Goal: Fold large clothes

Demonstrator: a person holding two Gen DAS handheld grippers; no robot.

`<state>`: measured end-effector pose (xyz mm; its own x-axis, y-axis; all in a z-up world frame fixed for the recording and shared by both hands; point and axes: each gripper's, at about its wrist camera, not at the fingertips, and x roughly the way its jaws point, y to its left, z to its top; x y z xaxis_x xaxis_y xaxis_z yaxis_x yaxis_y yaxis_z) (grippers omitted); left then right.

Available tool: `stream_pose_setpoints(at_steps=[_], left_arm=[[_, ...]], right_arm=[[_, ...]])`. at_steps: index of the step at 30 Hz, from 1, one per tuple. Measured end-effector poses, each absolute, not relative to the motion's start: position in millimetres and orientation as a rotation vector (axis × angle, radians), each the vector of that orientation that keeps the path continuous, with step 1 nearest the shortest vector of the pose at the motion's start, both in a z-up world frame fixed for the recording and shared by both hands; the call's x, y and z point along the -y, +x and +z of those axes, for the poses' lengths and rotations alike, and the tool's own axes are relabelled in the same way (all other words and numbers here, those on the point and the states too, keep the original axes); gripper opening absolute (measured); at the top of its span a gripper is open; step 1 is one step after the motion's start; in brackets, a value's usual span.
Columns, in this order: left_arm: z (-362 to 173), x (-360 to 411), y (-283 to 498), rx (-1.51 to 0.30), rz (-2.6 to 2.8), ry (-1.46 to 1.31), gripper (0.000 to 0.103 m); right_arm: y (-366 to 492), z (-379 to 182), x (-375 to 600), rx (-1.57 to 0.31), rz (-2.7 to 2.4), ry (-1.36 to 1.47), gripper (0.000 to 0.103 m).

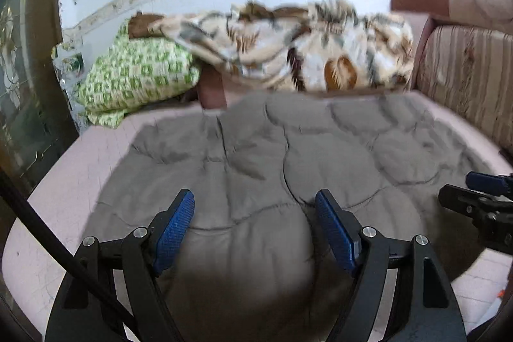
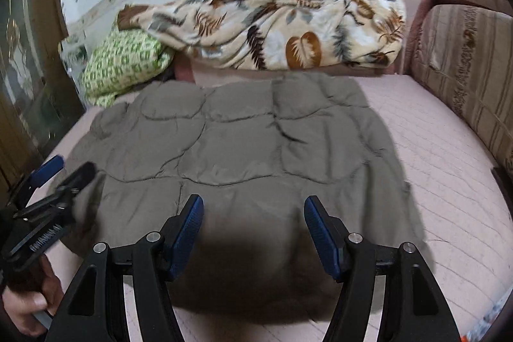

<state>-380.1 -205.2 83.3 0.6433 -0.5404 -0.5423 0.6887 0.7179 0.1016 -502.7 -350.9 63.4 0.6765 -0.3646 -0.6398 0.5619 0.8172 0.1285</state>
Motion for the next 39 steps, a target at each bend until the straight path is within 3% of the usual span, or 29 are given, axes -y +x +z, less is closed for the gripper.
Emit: stream_pose_setpoints(at_steps=[3,8,13,39], left_arm=[[63.4,214.1,-365.8,-0.599,-0.707,0.306,0.078],[51.0,220.2,-370.6,-0.563,-0.683,0.347,0.079],[48.2,219.3,-368.6,-0.566,-0.685,0.337,0.080],[46.8,220.2,-365.8,-0.570,-0.686,0.330,0.080]], right_arm=[[-492.4,47.0,356.0,-0.679,-0.528,0.346,0.072],[-485.6,25.6,366.0,-0.712,-0.540,0.371,0.084],[-483.4,21.2,363.7,-0.719,-0.546,0.354,0.088],[-491.2,26.2,363.2,-0.700,-0.530,0.384,0.089]])
